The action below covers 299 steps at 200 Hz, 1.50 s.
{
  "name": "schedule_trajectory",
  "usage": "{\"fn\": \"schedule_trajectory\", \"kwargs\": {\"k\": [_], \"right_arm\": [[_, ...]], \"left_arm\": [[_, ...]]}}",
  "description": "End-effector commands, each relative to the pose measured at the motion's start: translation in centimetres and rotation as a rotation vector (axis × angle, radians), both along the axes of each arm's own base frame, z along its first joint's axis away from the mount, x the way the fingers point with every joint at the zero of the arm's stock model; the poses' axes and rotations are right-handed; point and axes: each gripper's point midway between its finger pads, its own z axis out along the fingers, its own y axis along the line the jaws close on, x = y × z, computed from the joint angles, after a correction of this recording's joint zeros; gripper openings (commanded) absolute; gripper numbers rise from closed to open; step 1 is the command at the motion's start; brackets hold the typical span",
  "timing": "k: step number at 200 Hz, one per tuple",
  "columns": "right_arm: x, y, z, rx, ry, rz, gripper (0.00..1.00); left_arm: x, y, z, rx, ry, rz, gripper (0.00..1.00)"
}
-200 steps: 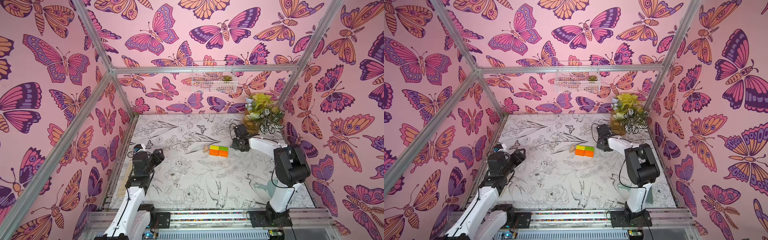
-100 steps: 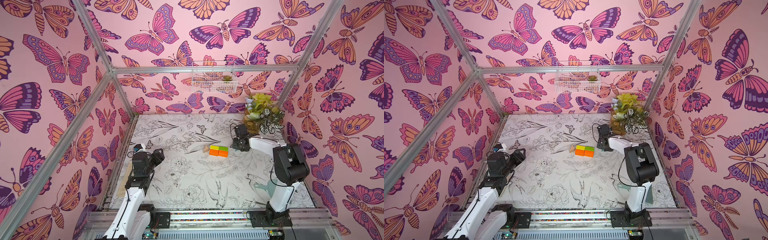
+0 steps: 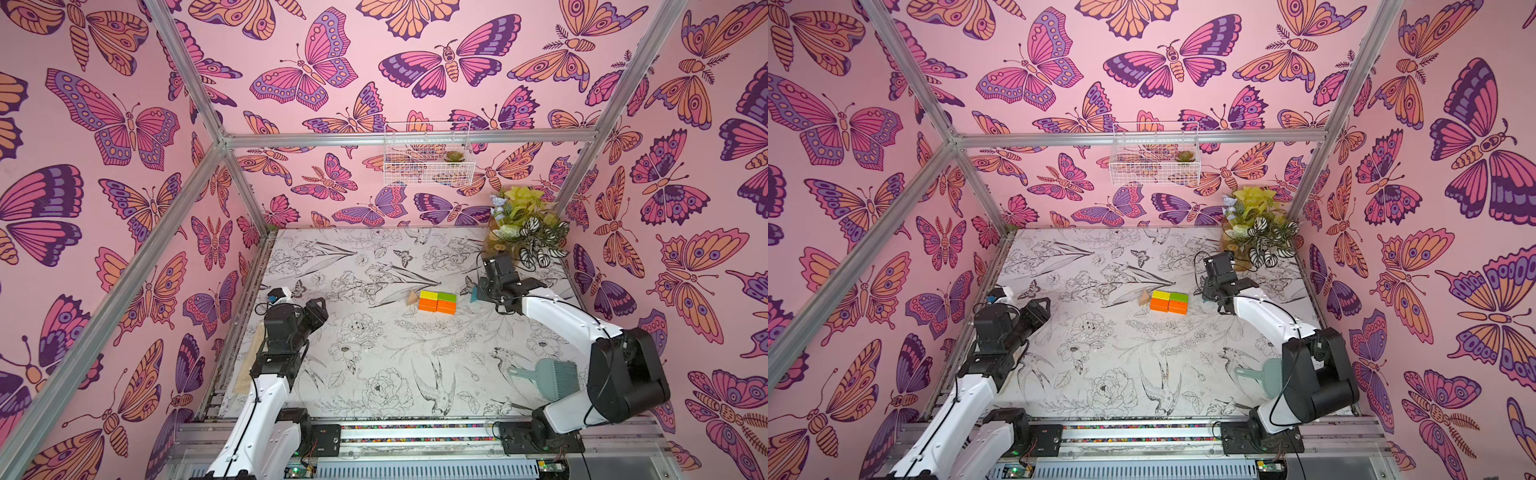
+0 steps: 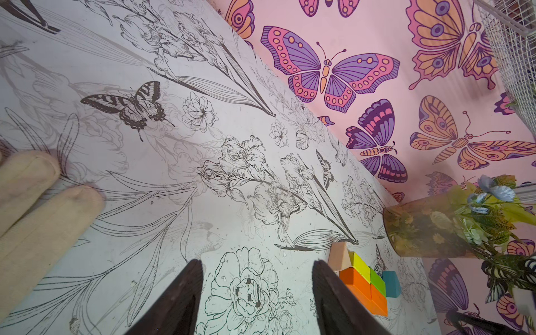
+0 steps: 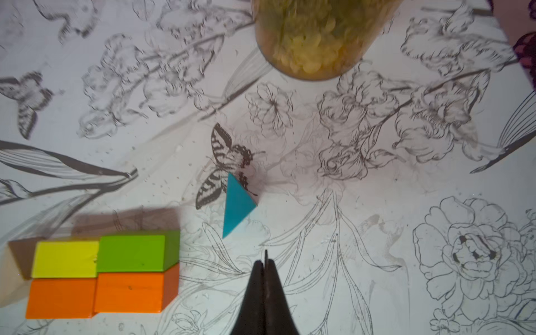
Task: Assemble a piece of candy with building blocks
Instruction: Adjust the building block at the center of the board.
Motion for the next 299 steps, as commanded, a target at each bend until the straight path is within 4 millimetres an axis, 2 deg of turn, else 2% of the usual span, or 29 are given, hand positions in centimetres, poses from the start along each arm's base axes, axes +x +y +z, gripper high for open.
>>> {"fn": "schedule_trajectory", "kwargs": {"k": [1, 17, 39, 86, 132, 156, 189, 214, 239, 259, 281, 299], "right_arm": [[-1.5, 0.6, -3.8, 0.001, 0.116, 0.042, 0.0], [-1.6, 1.3, -5.0, 0.023, 0.141, 0.059, 0.0], [-1.2, 1.8, -5.6, 0.035, 0.147, 0.069, 0.0], [0.7, 3.4, -6.9, 0.086, 0.135, 0.1, 0.0], [3.6, 4.2, -6.3, 0.073, 0.088, 0.117, 0.0], [5.1, 3.9, -6.2, 0.03, 0.073, 0.113, 0.0], [7.3, 4.8, -6.1, 0.022, 0.055, 0.142, 0.0], [9.1, 5.8, -4.5, 0.034, 0.018, 0.175, 0.0], [9.9, 6.4, -0.9, 0.051, -0.069, 0.209, 0.0], [10.0, 5.6, 1.6, 0.037, -0.12, 0.208, 0.0], [10.2, 3.7, 1.9, 0.024, -0.114, 0.19, 0.17], [10.4, 2.0, 0.6, 0.034, -0.063, 0.168, 0.19]], "left_arm": [[0.3, -0.3, 1.1, 0.003, -0.026, -0.019, 0.62], [0.2, -0.3, 1.0, 0.007, -0.027, -0.02, 0.62], [0.1, -0.1, 1.0, 0.007, -0.031, -0.011, 0.62], [-0.2, -0.2, 0.7, 0.001, -0.027, -0.01, 0.61], [-0.2, -0.1, 0.7, 0.004, -0.029, -0.007, 0.61], [-0.2, -0.1, 0.5, 0.003, -0.024, -0.003, 0.61], [-0.3, -0.1, 0.5, 0.008, -0.023, -0.005, 0.61], [-0.3, 0.0, 0.5, 0.013, -0.021, -0.005, 0.61], [-0.5, 0.1, 0.4, 0.018, -0.016, 0.0, 0.61], [-0.5, 0.2, 0.3, 0.019, -0.015, 0.007, 0.61], [-0.5, 0.1, 0.2, 0.016, -0.011, 0.003, 0.62], [-0.5, 0.1, 0.2, 0.014, -0.011, 0.002, 0.62]]}}
